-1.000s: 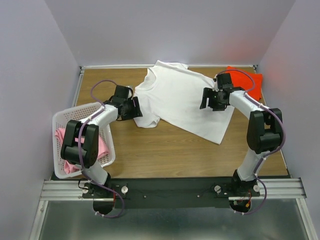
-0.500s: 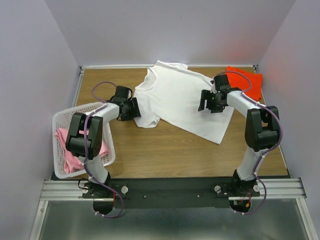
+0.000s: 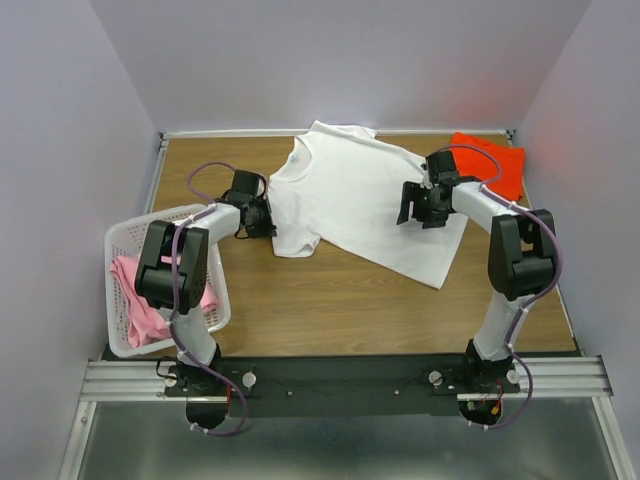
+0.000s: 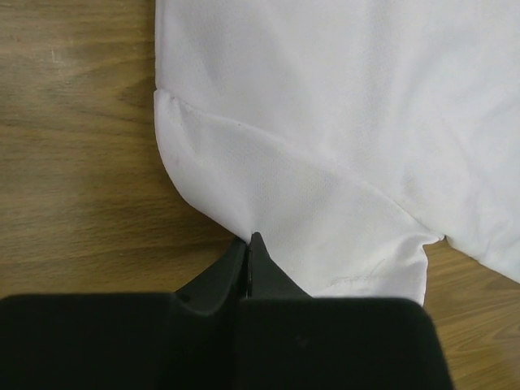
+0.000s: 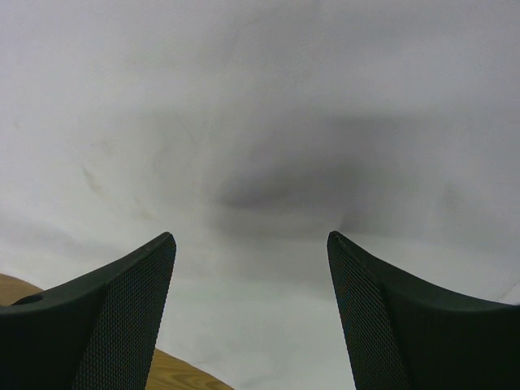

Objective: Fold and stack the t-shirts
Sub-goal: Flatten the tshirt out, then fold the tshirt

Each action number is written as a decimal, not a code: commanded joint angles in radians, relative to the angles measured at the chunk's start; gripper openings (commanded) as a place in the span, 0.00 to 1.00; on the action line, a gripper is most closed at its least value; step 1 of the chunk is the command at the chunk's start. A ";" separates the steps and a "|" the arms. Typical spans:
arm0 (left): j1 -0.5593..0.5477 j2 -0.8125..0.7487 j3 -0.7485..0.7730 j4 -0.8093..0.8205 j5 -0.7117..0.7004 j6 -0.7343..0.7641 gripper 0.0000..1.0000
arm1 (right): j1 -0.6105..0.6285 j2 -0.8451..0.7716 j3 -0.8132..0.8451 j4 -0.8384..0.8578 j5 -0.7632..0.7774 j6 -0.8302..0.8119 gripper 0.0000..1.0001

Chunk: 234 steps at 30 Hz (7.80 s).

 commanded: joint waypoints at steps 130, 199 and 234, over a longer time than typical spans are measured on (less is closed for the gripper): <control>-0.032 -0.136 0.063 -0.325 0.001 0.100 0.00 | 0.003 0.067 -0.003 -0.134 0.155 0.058 0.82; 0.164 -0.250 0.084 -0.357 0.123 0.336 0.00 | 0.151 -0.531 -0.623 -0.272 0.166 0.575 0.12; 0.160 -0.135 0.265 -0.295 0.233 0.203 0.00 | 0.288 -0.459 -0.411 -0.442 0.311 0.615 0.00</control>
